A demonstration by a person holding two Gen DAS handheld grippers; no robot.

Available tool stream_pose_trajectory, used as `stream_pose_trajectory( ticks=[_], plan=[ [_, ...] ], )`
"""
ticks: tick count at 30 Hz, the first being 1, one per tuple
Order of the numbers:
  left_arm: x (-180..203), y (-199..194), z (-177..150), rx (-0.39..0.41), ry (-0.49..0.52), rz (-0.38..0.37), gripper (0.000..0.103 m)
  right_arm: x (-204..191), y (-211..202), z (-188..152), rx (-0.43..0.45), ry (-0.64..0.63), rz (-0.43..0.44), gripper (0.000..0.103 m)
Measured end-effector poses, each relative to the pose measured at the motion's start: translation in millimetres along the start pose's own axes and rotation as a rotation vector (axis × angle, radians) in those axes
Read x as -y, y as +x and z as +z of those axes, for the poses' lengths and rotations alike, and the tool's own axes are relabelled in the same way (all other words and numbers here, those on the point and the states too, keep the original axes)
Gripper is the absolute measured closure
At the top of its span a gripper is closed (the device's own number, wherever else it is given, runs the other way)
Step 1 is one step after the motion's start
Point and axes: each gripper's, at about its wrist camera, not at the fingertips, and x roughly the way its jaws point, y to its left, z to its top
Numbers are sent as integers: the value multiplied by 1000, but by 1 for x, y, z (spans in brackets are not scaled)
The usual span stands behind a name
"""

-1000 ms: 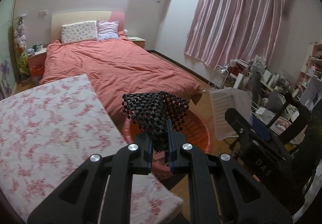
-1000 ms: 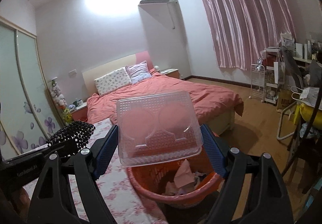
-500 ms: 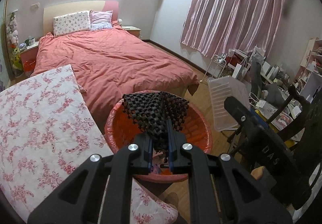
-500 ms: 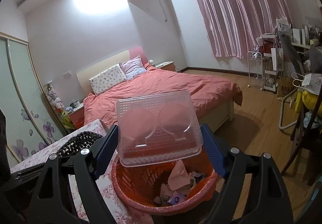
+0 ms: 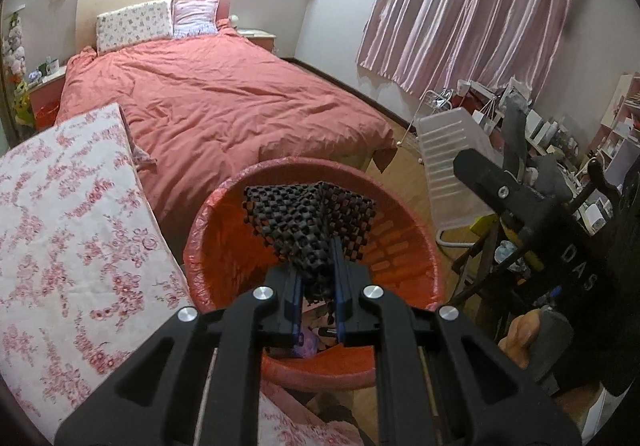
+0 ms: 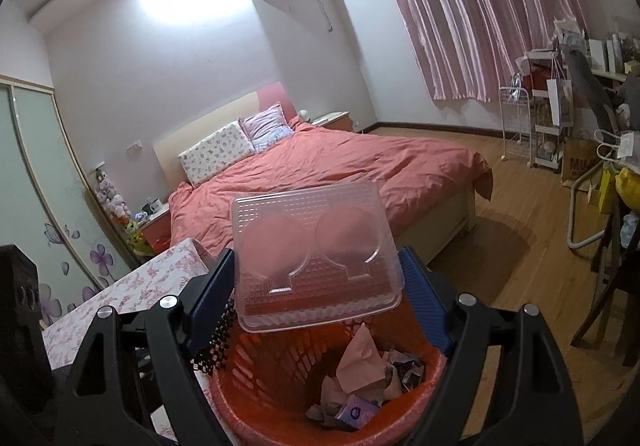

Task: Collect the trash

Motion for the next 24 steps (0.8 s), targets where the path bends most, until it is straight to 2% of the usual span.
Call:
stream_pose_trajectory(
  ticks=[3,7,10,14,20,24],
  plan=[
    [-7,14,-3,-21,-10,9,86,6,9,1,-27,33,23,19],
    [-14,23,-5,-35,-21,23,64,14,16,1,-54,69,32,16],
    [-21,22,-5,-33,-32,31,58,12,12,1,-49,69,20,14],
    [-29,12,-5,-20,-40,51,57,3,2,1,-31,45,-10,11],
    [-30,-37,-8,34,-31,78,54,-11,-30,5,10,-22,-51,8],
    [-29,-86,-13,96,-17,100,45,-22,-64,9,42,-44,-46,7]
  ],
)
